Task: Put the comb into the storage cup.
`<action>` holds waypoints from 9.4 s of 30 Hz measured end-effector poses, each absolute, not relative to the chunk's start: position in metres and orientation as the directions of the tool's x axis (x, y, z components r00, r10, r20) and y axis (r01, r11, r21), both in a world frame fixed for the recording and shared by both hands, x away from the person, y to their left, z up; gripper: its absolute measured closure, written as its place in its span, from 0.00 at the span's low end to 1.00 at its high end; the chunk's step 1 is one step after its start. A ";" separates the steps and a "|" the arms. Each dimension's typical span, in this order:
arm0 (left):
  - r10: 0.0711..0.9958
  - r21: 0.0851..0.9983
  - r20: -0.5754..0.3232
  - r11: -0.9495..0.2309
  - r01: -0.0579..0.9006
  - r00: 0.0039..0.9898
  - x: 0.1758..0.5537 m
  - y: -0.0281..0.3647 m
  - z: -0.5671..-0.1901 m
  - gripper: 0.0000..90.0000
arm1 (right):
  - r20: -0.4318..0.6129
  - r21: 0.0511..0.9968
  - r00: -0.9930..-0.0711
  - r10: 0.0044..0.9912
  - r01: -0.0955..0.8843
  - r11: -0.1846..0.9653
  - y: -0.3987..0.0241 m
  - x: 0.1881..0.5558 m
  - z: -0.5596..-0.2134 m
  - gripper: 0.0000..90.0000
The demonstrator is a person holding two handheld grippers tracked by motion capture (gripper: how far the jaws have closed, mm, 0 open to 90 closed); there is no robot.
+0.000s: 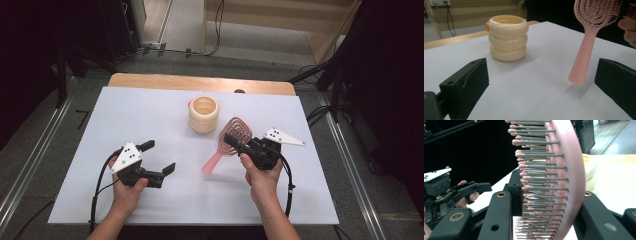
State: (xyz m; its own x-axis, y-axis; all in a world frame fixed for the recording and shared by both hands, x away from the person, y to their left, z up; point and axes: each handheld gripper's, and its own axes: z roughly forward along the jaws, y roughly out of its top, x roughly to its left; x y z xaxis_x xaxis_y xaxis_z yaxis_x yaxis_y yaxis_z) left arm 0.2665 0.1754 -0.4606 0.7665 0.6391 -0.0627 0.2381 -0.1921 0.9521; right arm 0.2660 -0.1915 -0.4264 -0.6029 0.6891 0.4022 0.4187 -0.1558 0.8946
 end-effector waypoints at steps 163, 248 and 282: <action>0.749 0.957 -0.108 -0.099 0.272 0.654 0.247 0.276 -0.487 0.00 | 0.271 0.953 -0.567 0.778 0.269 -0.136 -0.174 0.405 -0.348 0.69; 0.742 0.960 -0.098 -0.105 0.259 0.663 0.246 0.276 -0.487 0.00 | 0.404 0.884 -0.478 0.780 0.424 -0.198 -0.157 0.434 -0.434 0.69; 0.743 0.960 -0.092 -0.109 0.257 0.662 0.246 0.275 -0.487 0.00 | 0.296 0.924 -0.527 0.797 0.369 -0.099 -0.190 0.399 -0.425 0.00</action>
